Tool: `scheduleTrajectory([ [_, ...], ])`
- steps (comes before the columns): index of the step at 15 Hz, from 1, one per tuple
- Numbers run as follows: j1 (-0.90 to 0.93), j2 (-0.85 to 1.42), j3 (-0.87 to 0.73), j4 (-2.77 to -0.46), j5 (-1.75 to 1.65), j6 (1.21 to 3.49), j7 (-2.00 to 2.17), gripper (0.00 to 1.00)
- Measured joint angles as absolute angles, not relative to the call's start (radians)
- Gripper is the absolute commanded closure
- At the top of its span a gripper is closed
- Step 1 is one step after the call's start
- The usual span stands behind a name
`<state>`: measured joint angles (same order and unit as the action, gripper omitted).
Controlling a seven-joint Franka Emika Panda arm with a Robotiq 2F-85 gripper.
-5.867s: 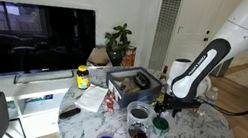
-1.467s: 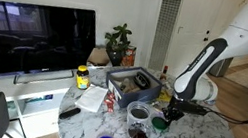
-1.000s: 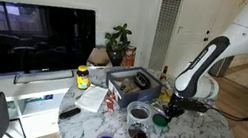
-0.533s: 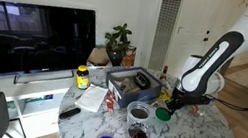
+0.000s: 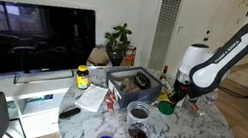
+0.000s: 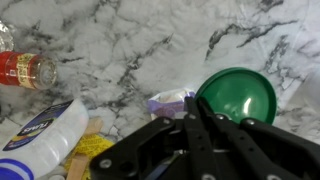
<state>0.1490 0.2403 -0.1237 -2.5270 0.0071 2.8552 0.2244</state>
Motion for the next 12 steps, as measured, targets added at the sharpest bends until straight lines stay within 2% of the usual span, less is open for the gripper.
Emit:
scheduleTrajectory([
  [1, 0.152, 0.234, -0.126, -2.527, 0.003, 2.851, 0.225, 0.93],
  [2, 0.154, 0.233, -0.128, -2.528, 0.001, 2.85, 0.225, 0.98],
  [12, 0.145, 0.157, -0.055, -2.512, -0.058, 2.813, 0.147, 0.98],
])
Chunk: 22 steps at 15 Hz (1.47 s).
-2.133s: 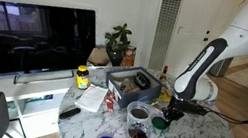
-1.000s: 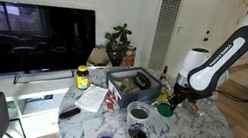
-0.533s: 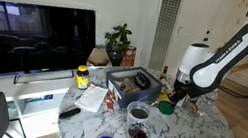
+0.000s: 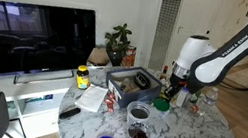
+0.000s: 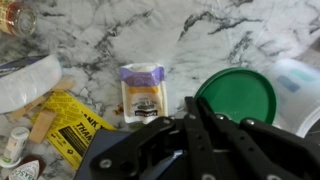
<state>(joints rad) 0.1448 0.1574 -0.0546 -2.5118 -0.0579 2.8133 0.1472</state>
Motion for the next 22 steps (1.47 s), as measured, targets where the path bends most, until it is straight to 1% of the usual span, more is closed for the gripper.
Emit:
scheduleTrajectory([
  [3, 0.144, 0.101, -0.02, -2.505, -0.067, 2.731, 0.099, 0.98],
  [4, 0.144, 0.085, -0.007, -2.498, -0.067, 2.695, 0.084, 0.93],
  [6, 0.143, 0.063, 0.013, -2.481, -0.066, 2.633, 0.064, 0.93],
  [8, 0.142, 0.055, 0.019, -2.478, -0.066, 2.622, 0.057, 0.93],
  [9, 0.141, 0.055, 0.02, -2.478, -0.066, 2.622, 0.055, 0.98],
  [19, 0.144, 0.056, 0.091, -2.425, -0.063, 2.621, 0.067, 0.98],
  [22, 0.15, 0.068, 0.114, -2.394, -0.067, 2.59, 0.092, 0.98],
])
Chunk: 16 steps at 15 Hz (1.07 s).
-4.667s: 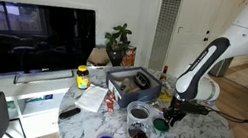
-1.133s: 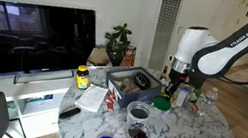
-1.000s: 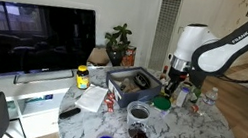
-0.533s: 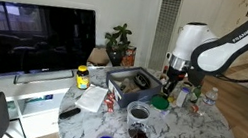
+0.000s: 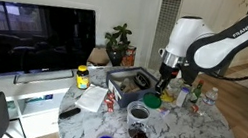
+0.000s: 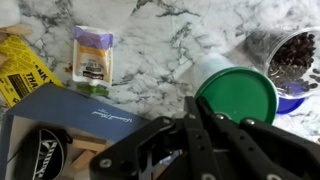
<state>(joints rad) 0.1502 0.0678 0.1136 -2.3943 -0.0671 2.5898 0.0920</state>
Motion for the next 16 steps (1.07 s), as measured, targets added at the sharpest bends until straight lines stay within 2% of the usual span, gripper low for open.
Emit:
scheduleTrajectory([
  [16, 0.24, 0.191, 0.09, -2.283, -0.523, 2.562, 0.554, 0.98],
])
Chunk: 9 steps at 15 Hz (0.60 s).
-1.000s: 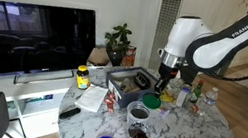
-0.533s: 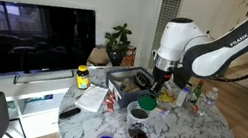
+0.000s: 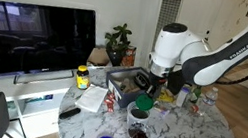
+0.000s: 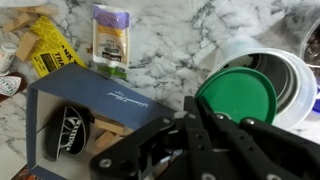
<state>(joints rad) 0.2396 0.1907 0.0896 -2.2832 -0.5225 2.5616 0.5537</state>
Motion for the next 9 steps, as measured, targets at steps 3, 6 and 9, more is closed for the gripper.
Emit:
scheduleTrajectory([
  [3, 0.257, 0.207, 0.071, -2.27, -0.614, 2.561, 0.64, 0.98],
  [6, 0.268, 0.219, 0.062, -2.259, -0.691, 2.558, 0.716, 0.98],
  [9, 0.273, 0.23, 0.06, -2.249, -0.756, 2.551, 0.777, 0.98],
])
